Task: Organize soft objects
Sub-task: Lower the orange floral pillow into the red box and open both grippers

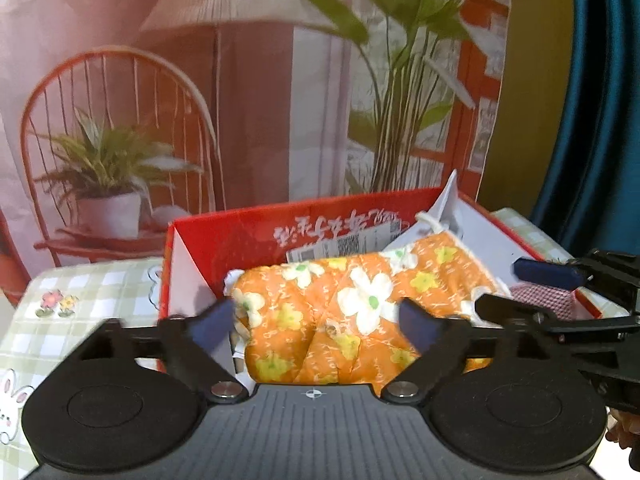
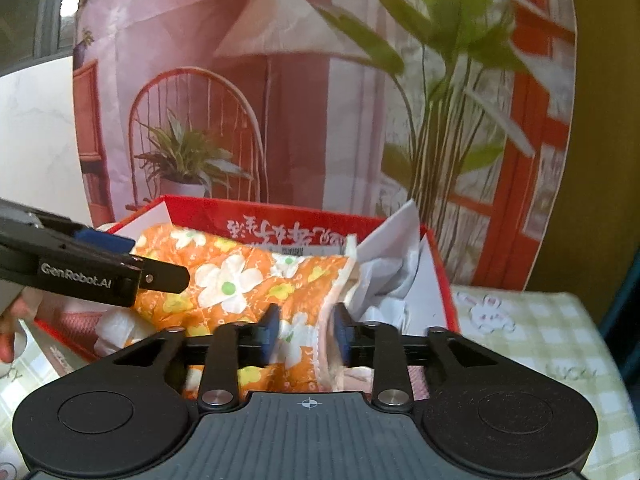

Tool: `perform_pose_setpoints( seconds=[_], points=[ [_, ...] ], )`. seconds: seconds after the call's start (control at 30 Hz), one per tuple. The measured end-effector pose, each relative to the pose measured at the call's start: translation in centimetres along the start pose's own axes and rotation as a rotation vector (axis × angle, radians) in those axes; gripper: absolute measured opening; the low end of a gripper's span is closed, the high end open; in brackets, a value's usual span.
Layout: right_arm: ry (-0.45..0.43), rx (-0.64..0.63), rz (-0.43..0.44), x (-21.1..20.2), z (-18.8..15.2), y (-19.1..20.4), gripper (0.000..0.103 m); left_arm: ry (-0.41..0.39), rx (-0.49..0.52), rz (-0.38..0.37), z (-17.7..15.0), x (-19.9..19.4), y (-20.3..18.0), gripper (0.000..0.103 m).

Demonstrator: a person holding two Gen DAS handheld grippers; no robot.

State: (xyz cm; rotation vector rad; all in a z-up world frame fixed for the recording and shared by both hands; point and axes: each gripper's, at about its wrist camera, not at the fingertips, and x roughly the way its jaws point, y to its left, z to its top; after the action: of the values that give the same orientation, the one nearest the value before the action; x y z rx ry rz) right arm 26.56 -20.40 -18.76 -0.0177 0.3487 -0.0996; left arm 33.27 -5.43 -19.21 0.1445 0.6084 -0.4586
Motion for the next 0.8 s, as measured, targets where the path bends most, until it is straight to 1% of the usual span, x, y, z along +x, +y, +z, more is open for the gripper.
perform_pose_setpoints(
  seconds=[0.03, 0.07, 0.1, 0.17, 0.2, 0.23, 0.27, 0.33, 0.47, 0.53, 0.63, 0.73, 0.8],
  points=[
    [-0.018, -0.011, -0.003, -0.5, -0.1, 0.1, 0.056, -0.011, 0.003, 0.007, -0.1, -0.5, -0.1, 0.101],
    [-0.037, -0.021, -0.005, -1.0, -0.2, 0.2, 0.064, -0.017, 0.006, 0.013, -0.2, -1.0, -0.3, 0.103],
    [-0.045, -0.025, -0.007, -1.5, -0.3, 0.2, 0.067, -0.015, 0.011, 0.020, -0.3, -1.4, -0.4, 0.103],
    [-0.055, -0.023, -0.012, -2.4, -0.6, 0.3, 0.082, -0.005, 0.017, 0.040, -0.7, -2.2, -0.6, 0.103],
    [-0.061, -0.019, -0.016, -2.9, -0.8, 0.3, 0.086, -0.001, 0.018, 0.050, -1.0, -2.6, -0.7, 0.103],
    [-0.069, -0.013, -0.022, -3.4, -1.1, 0.4, 0.094, 0.000, 0.018, 0.059, -1.2, -3.1, -0.8, 0.103],
    [-0.077, -0.007, -0.027, -4.0, -1.5, 0.4, 0.099, -0.002, 0.017, 0.066, -1.6, -3.7, -0.9, 0.103],
    [-0.085, 0.004, -0.031, -5.0, -2.1, 0.4, 0.102, -0.008, 0.004, 0.072, -2.3, -5.0, -1.0, 0.103],
    [-0.069, 0.043, -0.040, -7.1, -3.8, 0.5, 0.103, 0.001, -0.048, 0.072, -4.2, -7.6, -1.1, 0.103],
    [-0.072, 0.058, -0.037, -8.4, -4.9, 0.5, 0.103, 0.008, -0.070, 0.061, -5.5, -8.8, -1.5, 0.103],
    [-0.055, 0.063, -0.038, -10.1, -6.8, 0.9, 0.103, 0.043, -0.093, 0.045, -7.7, -10.1, -2.2, 0.103],
    [-0.010, 0.073, -0.030, -11.4, -9.0, 1.4, 0.103, 0.098, -0.096, 0.032, -10.3, -10.8, -3.1, 0.103],
    [0.033, 0.080, -0.018, -12.1, -10.6, 1.7, 0.103, 0.144, -0.078, 0.017, -12.1, -10.9, -3.8, 0.103]
  ],
)
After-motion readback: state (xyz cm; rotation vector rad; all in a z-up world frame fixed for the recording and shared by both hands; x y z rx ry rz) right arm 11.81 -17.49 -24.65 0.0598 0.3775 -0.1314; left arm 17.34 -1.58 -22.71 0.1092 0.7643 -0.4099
